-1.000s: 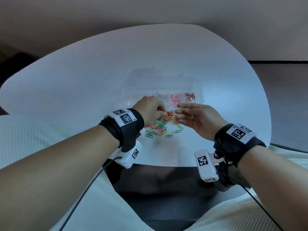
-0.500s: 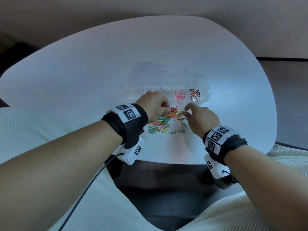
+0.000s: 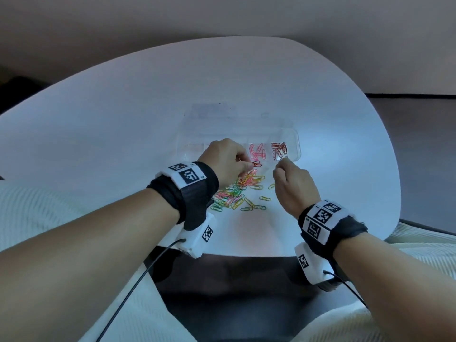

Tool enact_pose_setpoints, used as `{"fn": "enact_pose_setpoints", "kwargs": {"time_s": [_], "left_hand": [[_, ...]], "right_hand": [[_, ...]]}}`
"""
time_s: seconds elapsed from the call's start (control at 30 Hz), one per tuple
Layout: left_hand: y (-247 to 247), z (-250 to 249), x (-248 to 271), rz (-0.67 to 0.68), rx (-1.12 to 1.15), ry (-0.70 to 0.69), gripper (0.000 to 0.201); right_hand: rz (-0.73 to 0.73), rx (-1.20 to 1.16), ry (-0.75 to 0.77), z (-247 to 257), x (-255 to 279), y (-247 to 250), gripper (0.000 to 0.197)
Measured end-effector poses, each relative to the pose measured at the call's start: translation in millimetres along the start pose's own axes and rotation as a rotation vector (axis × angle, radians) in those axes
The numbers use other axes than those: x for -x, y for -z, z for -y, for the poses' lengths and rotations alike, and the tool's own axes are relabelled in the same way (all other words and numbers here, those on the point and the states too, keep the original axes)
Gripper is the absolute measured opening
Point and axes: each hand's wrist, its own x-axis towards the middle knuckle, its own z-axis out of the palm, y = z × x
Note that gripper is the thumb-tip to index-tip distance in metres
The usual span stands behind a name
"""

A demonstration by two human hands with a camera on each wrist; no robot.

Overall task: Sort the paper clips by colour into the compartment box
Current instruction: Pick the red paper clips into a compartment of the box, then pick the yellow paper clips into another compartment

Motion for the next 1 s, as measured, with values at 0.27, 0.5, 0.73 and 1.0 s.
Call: {"fn": "enact_pose_setpoints", "kwargs": {"time_s": [0.27,0.5,0.73,1.0], "left_hand": [[-31,-50,-48,-0.112,0.097,0.076,0.013],[-40,-64,-75,-0.172,-0.007,0.162,0.011],[-43,-68,-79,0.000,-0.066,0.152,0.035],[-21,-39,-25,-0.089,-0.192,0.010,0.007]], "right_hand": [[-0.059,0.002,-0.167,19,-63,49,0.032],[0.187,-0.422,-0.387,19,-71,67,0.051],[-0.121,-0.337,-0.220,13,-69,83,0.046],[0.149,0.171,-0.013,11,-40,76,0.021]]}}
